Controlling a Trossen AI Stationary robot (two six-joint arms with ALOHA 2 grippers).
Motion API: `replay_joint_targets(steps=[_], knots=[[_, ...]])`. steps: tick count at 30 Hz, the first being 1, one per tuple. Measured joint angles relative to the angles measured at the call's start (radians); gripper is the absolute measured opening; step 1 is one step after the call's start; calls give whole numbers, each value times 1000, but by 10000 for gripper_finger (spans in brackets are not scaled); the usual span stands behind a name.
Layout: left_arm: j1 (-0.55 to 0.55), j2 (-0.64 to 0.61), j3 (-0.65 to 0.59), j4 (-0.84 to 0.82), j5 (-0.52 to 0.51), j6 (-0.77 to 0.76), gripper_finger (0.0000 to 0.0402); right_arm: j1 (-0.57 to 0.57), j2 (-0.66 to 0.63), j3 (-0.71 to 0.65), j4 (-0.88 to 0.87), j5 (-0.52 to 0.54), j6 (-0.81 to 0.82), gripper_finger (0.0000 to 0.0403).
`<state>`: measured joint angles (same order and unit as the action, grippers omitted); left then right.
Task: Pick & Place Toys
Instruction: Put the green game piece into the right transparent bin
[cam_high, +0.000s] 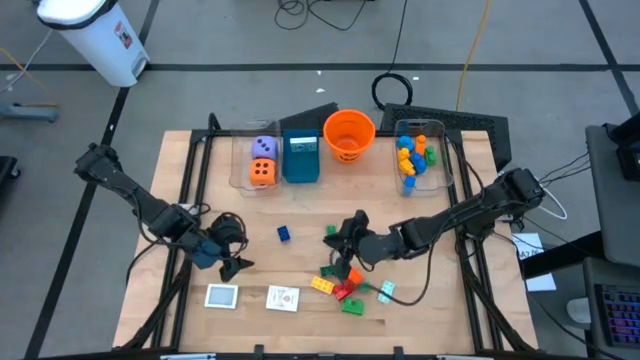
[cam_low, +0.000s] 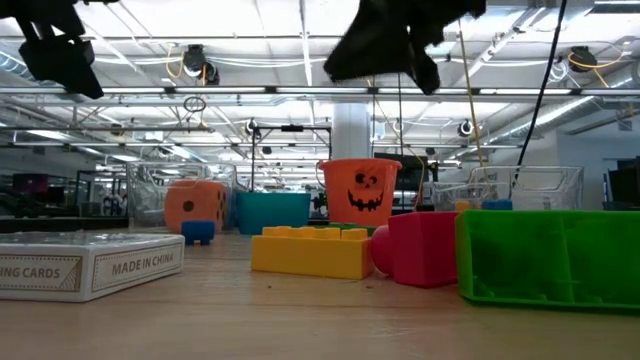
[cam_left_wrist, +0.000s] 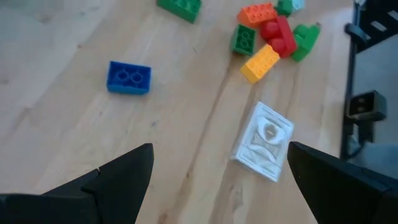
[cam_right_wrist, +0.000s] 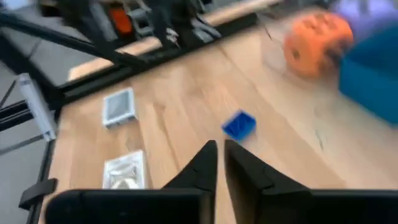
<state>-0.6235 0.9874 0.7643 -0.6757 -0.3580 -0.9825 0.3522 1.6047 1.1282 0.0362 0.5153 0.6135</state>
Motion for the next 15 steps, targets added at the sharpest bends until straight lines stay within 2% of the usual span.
replay_joint_targets(steps=[4, 10, 13, 15], knots=[[0, 0, 0, 1, -41, -6, 379, -30, 3, -2, -70, -21, 153, 101], [0, 0, 0, 1, -61, -29, 379, -80, 90, -2, 3, -111, 240, 206], [0, 0, 0, 1, -61, -43, 379, -106, 142, 0, 34, -190, 302, 244], [0, 0, 0, 2, -61, -49, 379, -117, 174, -1, 31, -207, 306, 262]])
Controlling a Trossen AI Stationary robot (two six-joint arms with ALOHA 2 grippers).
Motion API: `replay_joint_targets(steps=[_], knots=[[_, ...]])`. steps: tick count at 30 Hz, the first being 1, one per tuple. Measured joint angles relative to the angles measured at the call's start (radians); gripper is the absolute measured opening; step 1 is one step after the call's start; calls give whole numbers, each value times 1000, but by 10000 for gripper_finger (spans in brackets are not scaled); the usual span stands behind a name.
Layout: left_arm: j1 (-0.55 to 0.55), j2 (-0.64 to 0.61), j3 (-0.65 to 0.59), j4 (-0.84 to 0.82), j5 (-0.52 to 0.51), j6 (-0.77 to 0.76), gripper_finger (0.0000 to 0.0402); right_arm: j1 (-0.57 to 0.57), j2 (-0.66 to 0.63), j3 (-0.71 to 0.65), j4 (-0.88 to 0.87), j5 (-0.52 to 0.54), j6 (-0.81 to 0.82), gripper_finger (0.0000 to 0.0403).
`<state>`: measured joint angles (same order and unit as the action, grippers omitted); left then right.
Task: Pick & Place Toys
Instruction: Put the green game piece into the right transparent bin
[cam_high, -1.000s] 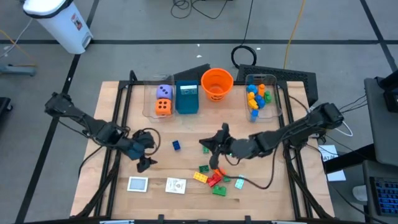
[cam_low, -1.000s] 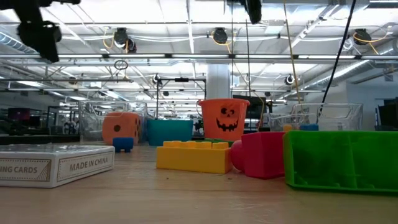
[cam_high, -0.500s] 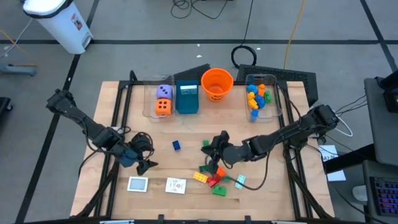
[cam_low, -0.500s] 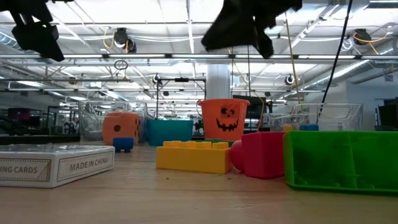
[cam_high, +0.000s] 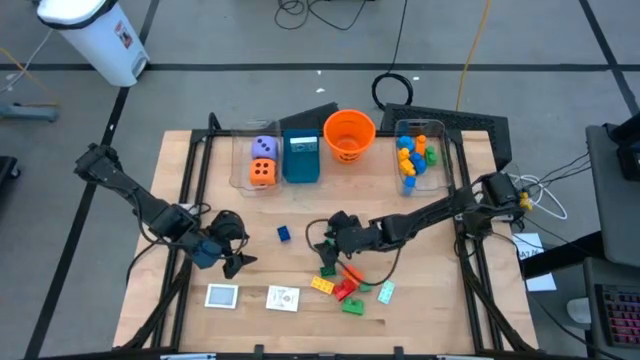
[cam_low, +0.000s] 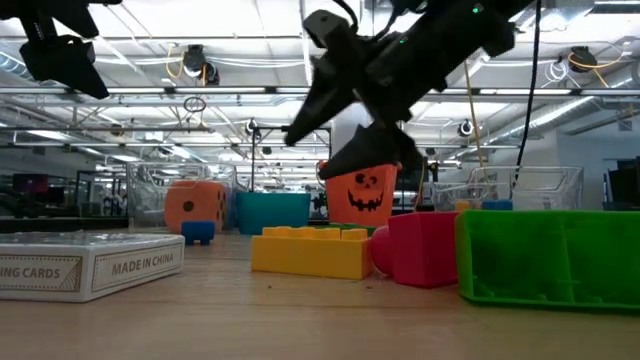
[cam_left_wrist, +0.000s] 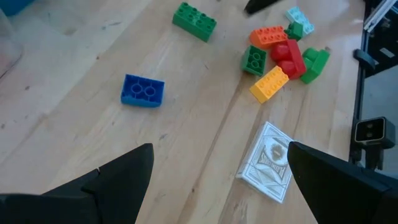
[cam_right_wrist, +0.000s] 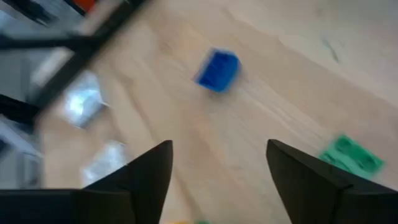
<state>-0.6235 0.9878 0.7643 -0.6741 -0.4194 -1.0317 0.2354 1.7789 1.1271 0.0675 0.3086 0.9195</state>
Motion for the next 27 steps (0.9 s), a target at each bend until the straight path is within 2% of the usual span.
replay_joint_targets(steps=[5, 13, 27], knots=[[0, 0, 0, 22, 0, 0, 379, -15, 55, 1, 39, -8, 14, 278], [0, 0, 0, 28, 9, 0, 379, -12, 90, 1, 9, -104, 13, 278], [0, 0, 0, 27, 23, -16, 379, -20, 80, 5, -321, -65, -62, 279]])
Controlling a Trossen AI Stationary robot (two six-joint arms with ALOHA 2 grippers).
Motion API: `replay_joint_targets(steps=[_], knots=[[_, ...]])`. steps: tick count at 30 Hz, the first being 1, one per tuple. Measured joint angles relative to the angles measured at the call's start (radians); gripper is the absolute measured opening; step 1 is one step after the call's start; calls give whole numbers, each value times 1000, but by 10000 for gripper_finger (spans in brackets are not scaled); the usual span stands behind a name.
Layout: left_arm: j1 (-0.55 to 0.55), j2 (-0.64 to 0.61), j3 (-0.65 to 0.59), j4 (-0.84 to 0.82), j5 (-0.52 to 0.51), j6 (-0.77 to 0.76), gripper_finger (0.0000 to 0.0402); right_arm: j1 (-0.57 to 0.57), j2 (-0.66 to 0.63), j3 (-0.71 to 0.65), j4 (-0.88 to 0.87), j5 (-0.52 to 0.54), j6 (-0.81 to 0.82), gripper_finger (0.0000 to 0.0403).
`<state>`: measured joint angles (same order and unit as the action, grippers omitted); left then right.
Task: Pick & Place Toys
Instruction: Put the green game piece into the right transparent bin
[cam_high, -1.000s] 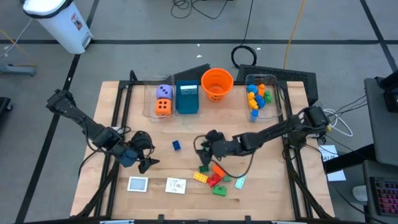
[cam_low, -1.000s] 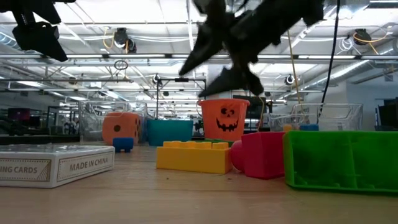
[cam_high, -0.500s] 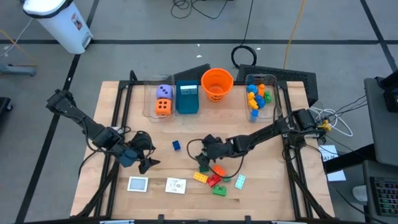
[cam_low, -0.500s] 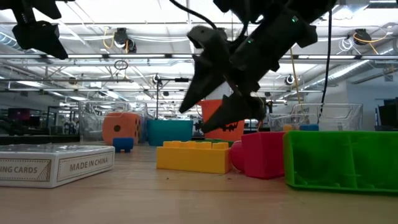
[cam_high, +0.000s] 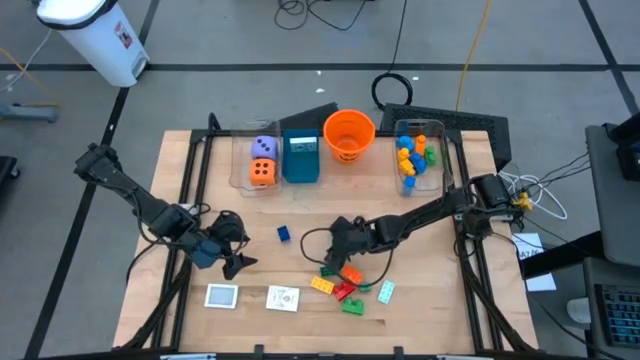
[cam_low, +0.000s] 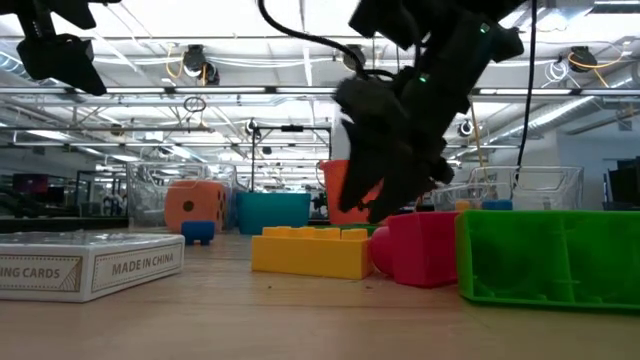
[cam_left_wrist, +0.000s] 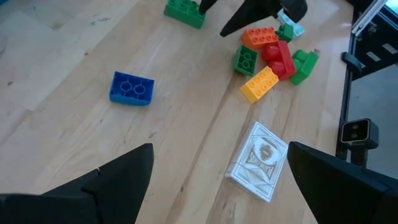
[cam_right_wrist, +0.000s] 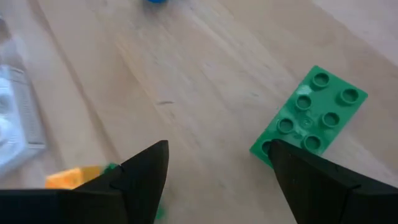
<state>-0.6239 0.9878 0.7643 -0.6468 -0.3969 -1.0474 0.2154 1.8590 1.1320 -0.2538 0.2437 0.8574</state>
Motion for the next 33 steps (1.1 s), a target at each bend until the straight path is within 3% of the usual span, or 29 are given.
replay_joint_targets(steps=[8, 15, 19, 24, 33], knots=[[0, 0, 0, -3, 0, -1, 379, -32, -81, -8, -166, 67, -67, 279], [1, 0, 0, -7, -5, 12, 379, -46, -192, -5, -159, 151, -98, 279], [1, 0, 0, -9, -11, 14, 379, -47, -214, -6, -237, 230, 4, 279], [1, 0, 0, -9, -24, 15, 379, -63, -211, -13, -365, 230, 125, 279], [2, 0, 0, -10, -32, 19, 379, -93, -212, -151, -183, 185, 264, 279]])
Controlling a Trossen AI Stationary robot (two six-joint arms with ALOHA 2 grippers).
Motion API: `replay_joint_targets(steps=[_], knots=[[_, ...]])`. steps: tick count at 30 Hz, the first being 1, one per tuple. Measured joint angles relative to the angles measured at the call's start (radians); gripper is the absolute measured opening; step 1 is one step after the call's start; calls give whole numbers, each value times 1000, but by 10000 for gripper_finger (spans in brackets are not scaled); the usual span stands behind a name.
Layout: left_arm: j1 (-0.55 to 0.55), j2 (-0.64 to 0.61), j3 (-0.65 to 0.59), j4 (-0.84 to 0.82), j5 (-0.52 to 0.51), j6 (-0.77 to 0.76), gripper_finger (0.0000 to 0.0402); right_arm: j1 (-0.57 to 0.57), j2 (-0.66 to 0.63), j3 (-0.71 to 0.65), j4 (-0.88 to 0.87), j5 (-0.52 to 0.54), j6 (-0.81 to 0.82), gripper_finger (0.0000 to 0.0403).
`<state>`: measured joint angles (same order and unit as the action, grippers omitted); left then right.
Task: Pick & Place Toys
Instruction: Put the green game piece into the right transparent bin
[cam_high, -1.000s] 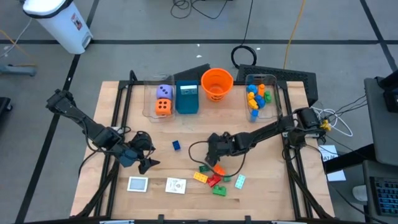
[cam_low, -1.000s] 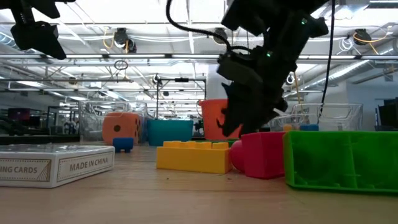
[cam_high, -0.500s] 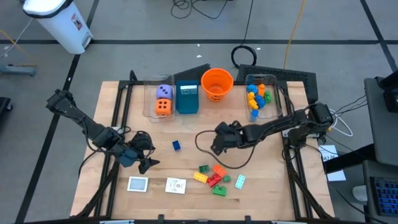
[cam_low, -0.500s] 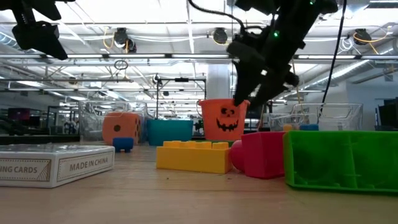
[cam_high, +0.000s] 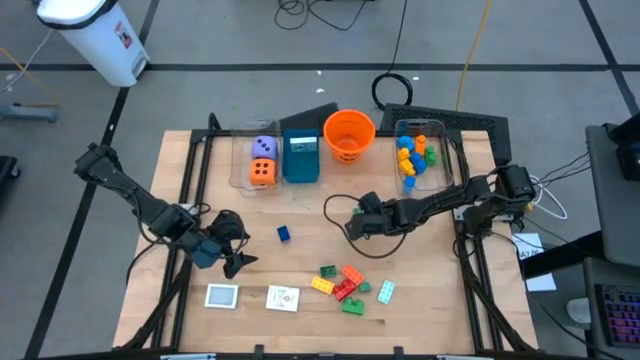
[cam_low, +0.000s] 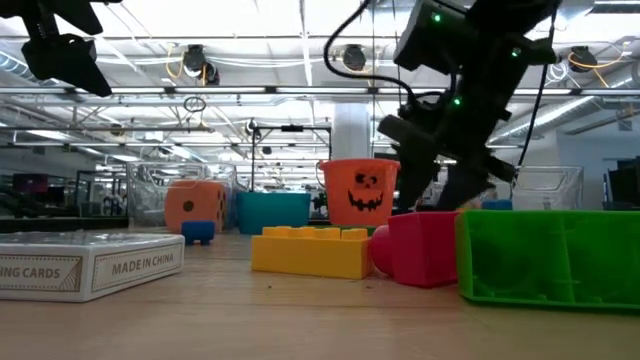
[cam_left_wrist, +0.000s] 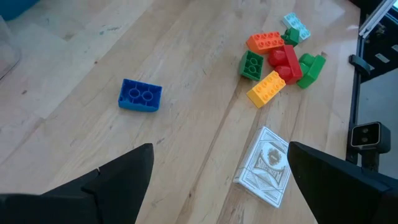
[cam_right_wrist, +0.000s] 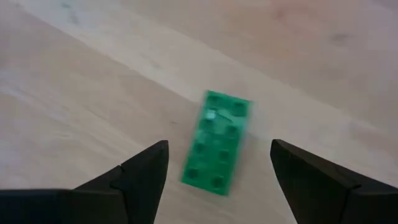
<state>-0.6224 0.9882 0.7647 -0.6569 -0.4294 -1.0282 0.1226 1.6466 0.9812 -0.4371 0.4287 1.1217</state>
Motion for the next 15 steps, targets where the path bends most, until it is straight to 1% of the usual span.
replay_joint_targets(steps=[3, 6, 15], knots=[[0, 0, 0, -1, 0, -6, 379, 1, 0, -47, 72, -18, 13, 279], [0, 0, 0, 0, 0, -7, 379, 1, 0, -69, 77, -16, 43, 279], [30, 0, 0, 2, -3, -10, 379, 0, -4, -118, 60, -14, 38, 279]])
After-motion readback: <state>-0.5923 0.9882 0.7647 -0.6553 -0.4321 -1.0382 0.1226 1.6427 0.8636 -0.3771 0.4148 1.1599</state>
